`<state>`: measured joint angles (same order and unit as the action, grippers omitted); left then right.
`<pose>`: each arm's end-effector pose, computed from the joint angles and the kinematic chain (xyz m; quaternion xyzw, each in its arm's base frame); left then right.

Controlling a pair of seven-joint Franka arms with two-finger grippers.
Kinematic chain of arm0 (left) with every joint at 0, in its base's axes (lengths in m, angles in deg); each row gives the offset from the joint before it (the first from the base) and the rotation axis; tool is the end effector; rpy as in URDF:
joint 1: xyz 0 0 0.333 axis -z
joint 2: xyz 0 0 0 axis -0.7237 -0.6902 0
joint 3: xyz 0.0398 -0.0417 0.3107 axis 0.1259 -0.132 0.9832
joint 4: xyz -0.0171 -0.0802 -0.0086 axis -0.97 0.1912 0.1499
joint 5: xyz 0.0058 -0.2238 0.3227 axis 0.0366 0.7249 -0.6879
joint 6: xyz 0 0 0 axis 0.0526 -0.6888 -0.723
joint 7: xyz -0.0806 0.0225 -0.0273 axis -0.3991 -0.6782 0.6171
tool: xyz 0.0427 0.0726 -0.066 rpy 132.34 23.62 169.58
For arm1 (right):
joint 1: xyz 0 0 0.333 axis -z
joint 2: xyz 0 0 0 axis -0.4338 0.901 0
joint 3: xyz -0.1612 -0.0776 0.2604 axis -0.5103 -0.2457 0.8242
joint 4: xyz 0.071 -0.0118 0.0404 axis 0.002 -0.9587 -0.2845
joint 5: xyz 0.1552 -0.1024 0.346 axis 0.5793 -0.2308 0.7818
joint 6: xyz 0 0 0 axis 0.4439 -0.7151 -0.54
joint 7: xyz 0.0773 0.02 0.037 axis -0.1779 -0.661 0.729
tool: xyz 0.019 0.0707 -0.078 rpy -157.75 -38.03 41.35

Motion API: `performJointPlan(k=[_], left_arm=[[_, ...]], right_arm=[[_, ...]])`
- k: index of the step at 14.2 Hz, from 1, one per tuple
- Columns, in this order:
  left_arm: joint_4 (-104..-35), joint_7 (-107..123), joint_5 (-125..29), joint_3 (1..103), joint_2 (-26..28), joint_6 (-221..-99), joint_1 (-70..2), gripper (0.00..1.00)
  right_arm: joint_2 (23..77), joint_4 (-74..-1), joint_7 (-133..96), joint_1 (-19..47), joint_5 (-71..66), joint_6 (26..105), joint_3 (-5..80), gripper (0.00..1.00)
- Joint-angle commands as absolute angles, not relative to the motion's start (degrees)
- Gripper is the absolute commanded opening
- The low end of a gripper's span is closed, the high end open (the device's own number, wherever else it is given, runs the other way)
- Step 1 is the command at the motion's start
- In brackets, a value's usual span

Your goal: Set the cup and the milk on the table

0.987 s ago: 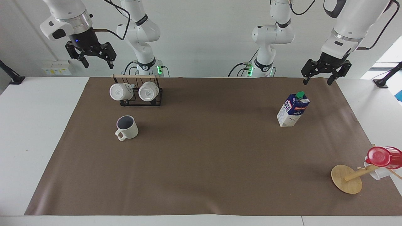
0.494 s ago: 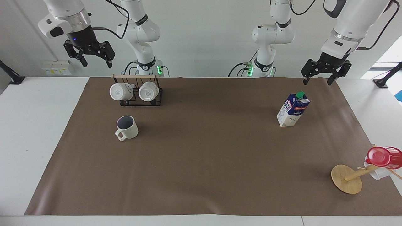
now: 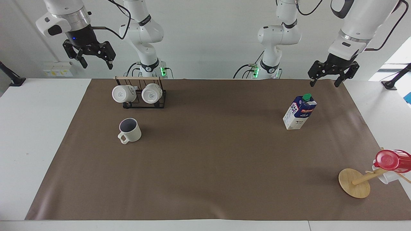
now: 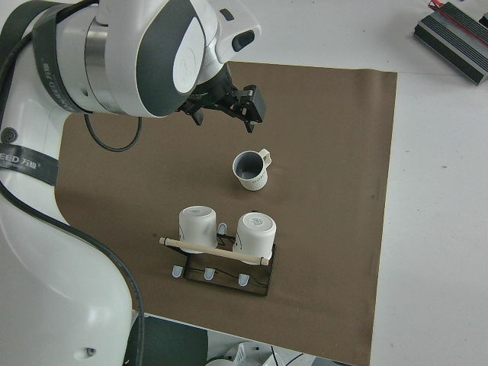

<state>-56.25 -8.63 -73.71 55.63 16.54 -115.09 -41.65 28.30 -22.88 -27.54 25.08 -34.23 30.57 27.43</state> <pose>0.5260 -0.0384 0.6364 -0.9983 0.0490 -0.0310 0.0044 0.5052 -0.0230 0.6784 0.9995 -0.0309 -0.0043 0.0093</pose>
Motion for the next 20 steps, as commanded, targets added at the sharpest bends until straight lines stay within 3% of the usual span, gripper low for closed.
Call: performJointPlan(k=[1, 10, 20], left_arm=[[-55.31, -8.24, -74.31, 55.43, 16.75, -113.66, -41.96, 1.00], [-55.31, -8.24, -74.31, 55.43, 16.75, -113.66, -41.96, 1.00], [-55.31, -8.24, -74.31, 55.34, 16.75, -113.66, -41.88, 1.00]], right_arm=[[27.55, -24.88, -27.48, 24.92, -33.64, 32.12, 27.35, 1.00], [27.64, -28.57, -28.54, 24.22, -33.99, 34.22, 27.52, 1.00], [28.34, -43.33, -30.56, 21.14, -33.91, 52.59, 28.31, 1.00]])
